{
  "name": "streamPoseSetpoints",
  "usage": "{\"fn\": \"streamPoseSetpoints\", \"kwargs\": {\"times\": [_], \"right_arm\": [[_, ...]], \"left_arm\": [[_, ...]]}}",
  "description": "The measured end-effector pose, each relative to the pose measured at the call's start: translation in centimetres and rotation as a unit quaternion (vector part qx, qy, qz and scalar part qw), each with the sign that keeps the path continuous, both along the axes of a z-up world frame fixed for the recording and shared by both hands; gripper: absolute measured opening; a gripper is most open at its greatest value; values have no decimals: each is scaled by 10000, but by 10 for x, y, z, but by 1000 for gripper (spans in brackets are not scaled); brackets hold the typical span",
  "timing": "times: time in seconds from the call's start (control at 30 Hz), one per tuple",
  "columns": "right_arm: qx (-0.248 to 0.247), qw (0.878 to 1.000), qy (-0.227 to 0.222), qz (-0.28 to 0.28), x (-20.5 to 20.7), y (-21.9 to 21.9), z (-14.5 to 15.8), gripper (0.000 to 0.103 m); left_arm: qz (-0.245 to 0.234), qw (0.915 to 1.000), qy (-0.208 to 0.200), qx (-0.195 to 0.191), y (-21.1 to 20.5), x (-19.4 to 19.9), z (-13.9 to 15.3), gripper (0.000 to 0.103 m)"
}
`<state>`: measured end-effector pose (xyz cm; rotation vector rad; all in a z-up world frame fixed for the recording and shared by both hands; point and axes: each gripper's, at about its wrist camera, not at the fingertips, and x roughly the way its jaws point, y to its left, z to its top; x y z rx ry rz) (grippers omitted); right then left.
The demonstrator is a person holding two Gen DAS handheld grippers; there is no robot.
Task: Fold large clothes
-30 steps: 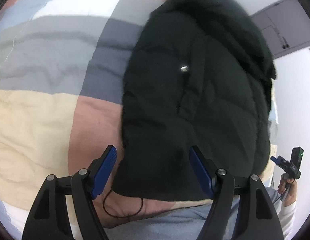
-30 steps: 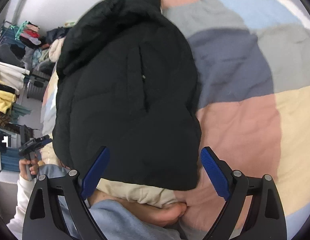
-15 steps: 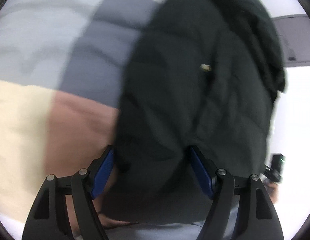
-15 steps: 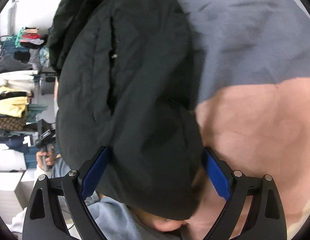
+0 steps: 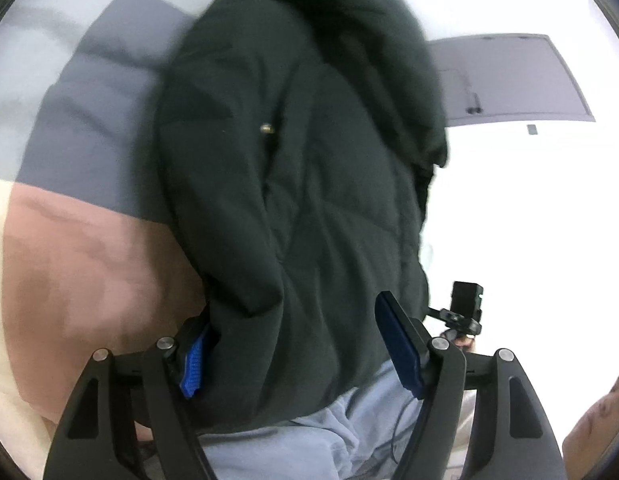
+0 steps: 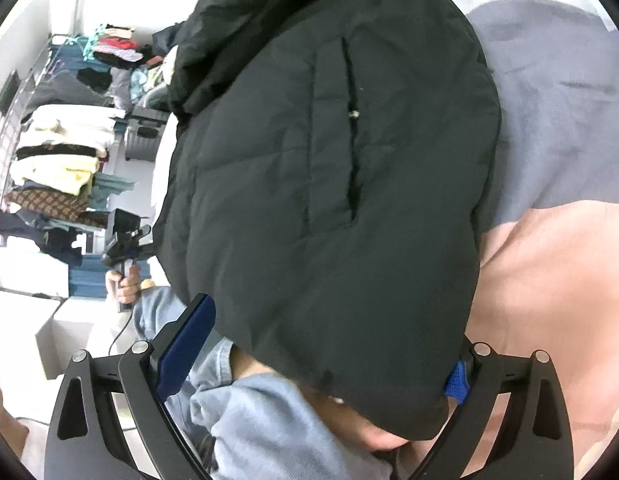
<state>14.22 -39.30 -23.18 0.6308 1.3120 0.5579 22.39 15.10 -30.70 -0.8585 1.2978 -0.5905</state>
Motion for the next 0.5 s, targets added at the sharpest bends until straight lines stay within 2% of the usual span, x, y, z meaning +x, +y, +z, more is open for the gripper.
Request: {"fn": "streamPoseSetpoints", "kwargs": {"times": [0.17, 0.27, 0.33, 0.4, 0.5], "right_arm": [[10, 10000, -29, -61, -4, 17, 14, 98], [25, 9996, -220, 175, 0, 40, 34, 98], [-67, 9987, -396, 316, 0, 48, 42, 98], [-105, 9989, -352, 276, 3, 51, 39, 98], [-169, 9996, -106, 192, 10, 47, 20, 98]], "left_arm": [[-157, 9984, -361, -406, -6, -13, 19, 73], [-149, 9965, -523, -634, -3, -20, 26, 73], [18, 9973, -355, -635, 4, -21, 21, 73], [142, 9983, -54, -564, 10, -21, 11, 73], [331, 9981, 493, -151, 12, -16, -6, 73]]}}
